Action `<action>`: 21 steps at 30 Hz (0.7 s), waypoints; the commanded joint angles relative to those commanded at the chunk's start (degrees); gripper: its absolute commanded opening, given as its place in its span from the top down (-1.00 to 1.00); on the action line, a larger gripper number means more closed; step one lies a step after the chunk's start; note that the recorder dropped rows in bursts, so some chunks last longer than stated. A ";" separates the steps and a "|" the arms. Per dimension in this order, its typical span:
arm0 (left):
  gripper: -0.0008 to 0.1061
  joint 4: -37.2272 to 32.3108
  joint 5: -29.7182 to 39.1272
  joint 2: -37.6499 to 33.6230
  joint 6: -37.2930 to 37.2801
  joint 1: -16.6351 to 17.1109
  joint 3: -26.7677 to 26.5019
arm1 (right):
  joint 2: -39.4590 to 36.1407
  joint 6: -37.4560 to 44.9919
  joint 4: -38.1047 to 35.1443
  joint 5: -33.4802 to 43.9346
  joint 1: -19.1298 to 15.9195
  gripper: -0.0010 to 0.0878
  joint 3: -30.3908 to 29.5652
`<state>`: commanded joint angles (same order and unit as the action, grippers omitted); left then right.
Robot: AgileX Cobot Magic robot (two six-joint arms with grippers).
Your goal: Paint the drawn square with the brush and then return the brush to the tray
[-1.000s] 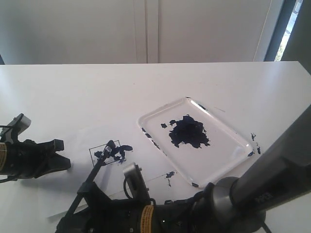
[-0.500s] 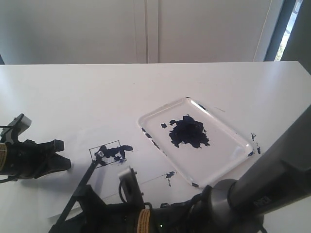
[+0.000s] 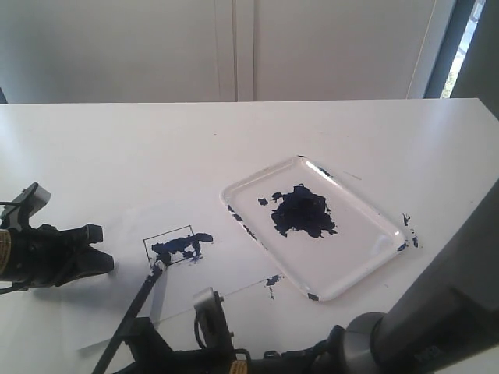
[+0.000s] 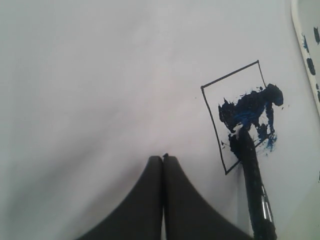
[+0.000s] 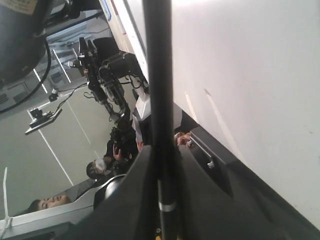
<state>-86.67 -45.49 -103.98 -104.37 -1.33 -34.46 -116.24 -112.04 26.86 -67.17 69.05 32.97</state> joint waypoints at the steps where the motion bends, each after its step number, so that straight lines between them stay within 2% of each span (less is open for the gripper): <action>1: 0.99 -0.01 0.00 0.00 -0.14 0.00 0.00 | 0.00 0.01 -0.14 -0.11 0.00 0.98 -0.41; 16: 0.99 -0.44 -0.13 0.00 -0.26 0.00 0.00 | 0.00 1.18 0.96 0.06 -6.34 0.98 -0.44; 21: 0.99 -0.64 0.00 0.00 -0.26 0.00 0.00 | 0.00 1.32 1.49 -0.07 -7.48 0.98 -0.44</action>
<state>-87.31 -45.49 -103.98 -104.63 -1.33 -34.46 -116.24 -110.73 28.35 -67.24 61.57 32.52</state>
